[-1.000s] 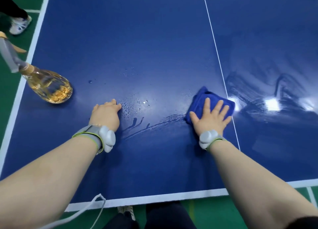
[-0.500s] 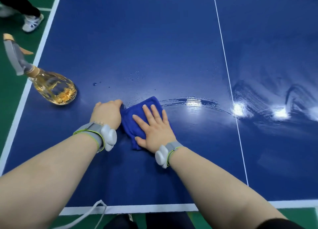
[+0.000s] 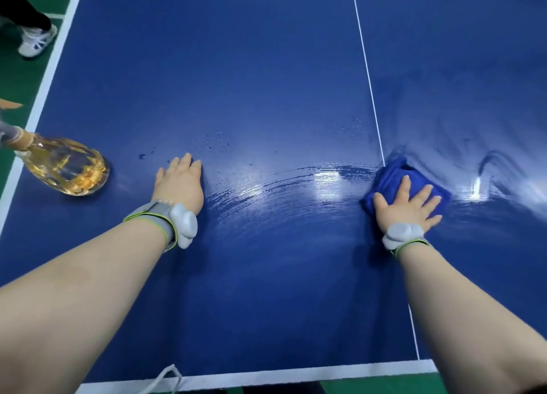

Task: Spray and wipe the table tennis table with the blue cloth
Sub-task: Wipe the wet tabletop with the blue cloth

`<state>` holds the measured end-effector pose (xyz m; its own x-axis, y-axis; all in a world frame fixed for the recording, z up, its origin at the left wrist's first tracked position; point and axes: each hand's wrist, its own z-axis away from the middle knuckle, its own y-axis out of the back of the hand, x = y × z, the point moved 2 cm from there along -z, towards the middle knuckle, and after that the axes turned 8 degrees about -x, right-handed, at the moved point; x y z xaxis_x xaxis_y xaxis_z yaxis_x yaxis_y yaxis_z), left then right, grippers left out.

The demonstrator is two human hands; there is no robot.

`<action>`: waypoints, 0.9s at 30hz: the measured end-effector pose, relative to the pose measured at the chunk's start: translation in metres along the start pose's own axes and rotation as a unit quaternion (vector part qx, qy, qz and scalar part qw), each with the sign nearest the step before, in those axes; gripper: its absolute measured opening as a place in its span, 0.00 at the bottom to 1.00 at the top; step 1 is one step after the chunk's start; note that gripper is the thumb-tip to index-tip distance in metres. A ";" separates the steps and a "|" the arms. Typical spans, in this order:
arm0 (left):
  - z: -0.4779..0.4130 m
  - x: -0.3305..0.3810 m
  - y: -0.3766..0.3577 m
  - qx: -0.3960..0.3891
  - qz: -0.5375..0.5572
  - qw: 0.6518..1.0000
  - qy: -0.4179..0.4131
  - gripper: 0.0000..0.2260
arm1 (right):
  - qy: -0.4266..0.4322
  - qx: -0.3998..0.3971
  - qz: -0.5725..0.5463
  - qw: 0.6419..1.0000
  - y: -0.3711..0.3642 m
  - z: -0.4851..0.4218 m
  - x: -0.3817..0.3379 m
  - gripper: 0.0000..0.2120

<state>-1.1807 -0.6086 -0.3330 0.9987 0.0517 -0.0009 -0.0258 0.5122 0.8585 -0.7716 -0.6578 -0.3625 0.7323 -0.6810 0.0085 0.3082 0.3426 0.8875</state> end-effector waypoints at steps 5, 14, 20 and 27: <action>-0.007 0.004 0.010 -0.031 -0.056 0.998 -0.009 0.27 | 0.052 0.008 0.037 0.998 -0.003 0.007 -0.053 0.38; -0.014 -0.002 0.015 -0.062 -0.078 0.995 0.002 0.27 | 0.478 -0.034 0.172 0.861 -0.066 0.127 -0.215 0.42; -0.013 -0.006 0.026 -0.007 -0.041 0.999 0.010 0.22 | 0.535 -0.041 0.164 0.828 -0.064 0.115 -0.215 0.35; -0.034 -0.006 0.036 0.047 0.014 0.999 -0.001 0.19 | 0.333 0.021 0.093 0.938 -0.011 0.015 -0.154 0.35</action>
<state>-1.1894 -0.5618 -0.3197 0.9977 0.0629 0.0252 -0.0498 0.4286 0.9021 -0.8969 -0.5664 -0.3672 0.9924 -0.0507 -0.1122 0.1231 0.3797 0.9169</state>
